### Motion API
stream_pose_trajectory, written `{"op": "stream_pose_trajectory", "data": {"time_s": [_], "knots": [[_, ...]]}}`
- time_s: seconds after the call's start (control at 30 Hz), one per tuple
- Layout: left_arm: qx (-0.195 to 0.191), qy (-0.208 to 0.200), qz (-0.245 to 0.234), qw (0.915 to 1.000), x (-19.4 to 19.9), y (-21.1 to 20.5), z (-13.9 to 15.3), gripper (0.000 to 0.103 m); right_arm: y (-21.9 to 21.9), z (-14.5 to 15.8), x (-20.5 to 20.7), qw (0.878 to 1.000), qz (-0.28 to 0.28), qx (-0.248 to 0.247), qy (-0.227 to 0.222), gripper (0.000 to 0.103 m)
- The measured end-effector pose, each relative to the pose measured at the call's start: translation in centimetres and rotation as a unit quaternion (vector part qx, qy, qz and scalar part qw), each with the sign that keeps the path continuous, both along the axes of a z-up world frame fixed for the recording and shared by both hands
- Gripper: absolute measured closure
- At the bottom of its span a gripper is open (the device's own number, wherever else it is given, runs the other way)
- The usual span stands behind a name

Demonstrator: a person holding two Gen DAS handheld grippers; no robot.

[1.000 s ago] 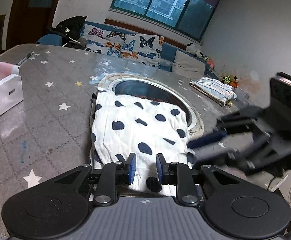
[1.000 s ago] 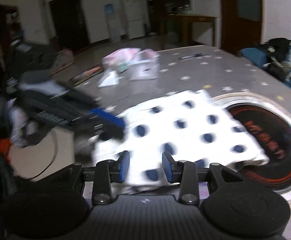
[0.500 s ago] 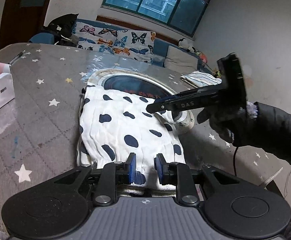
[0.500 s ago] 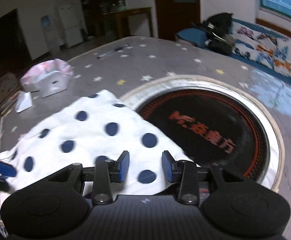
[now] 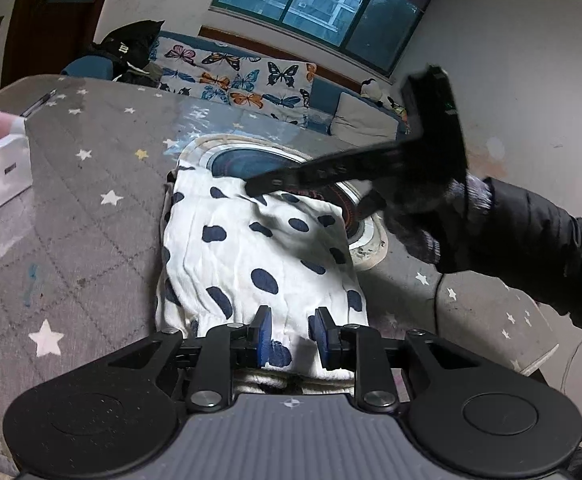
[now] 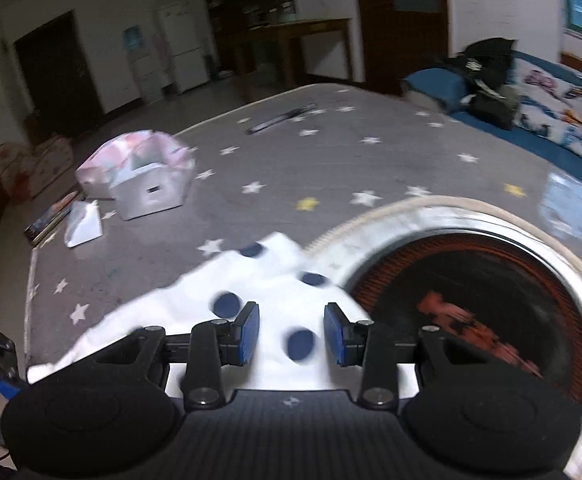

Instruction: Fold clothes

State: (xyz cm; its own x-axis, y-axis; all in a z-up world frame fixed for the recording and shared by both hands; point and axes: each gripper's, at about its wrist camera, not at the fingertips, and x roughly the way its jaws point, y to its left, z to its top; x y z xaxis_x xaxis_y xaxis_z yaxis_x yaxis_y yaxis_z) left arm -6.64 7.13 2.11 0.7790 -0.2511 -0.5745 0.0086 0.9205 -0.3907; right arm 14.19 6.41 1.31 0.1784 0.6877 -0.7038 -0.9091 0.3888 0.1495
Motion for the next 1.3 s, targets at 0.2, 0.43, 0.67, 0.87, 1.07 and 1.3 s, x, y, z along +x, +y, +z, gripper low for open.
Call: {"op": "stream_pose_trajectory", "data": {"time_s": [0.2, 0.43, 0.67, 0.87, 1.07, 1.3], "knots": [[-0.008, 0.002, 0.0, 1.0, 0.0, 0.3, -0.1, 0.077, 4.1, -1.1, 0.0, 0.999, 0.031, -0.022, 0.001, 0.075], [-0.015, 0.003, 0.001, 0.9999, 0.1, 0.4, -0.4, 0.077, 6.9, -1.9, 0.5, 0.999, 0.035, -0.038, -0.011, 0.077], [-0.023, 0.0, 0.007, 0.9997, -0.2, 0.6, -0.2, 0.073, 6.2, -0.2, 1.0, 0.999, 0.024, -0.023, -0.019, 0.077], [-0.022, -0.015, 0.01, 0.9996, -0.7, 0.9, 0.6, 0.072, 3.1, 1.4, -0.8, 0.999, 0.04, -0.021, -0.023, 0.076], [-0.033, -0.021, 0.031, 0.9988, -0.3, 2.2, 0.6, 0.072, 0.7, 0.8, -4.0, 0.997, 0.068, -0.025, -0.007, 0.075], [-0.031, -0.024, 0.057, 0.9976, -0.4, 3.6, 0.8, 0.072, -1.4, 0.4, -8.0, 0.995, 0.098, -0.016, 0.009, 0.074]]}}
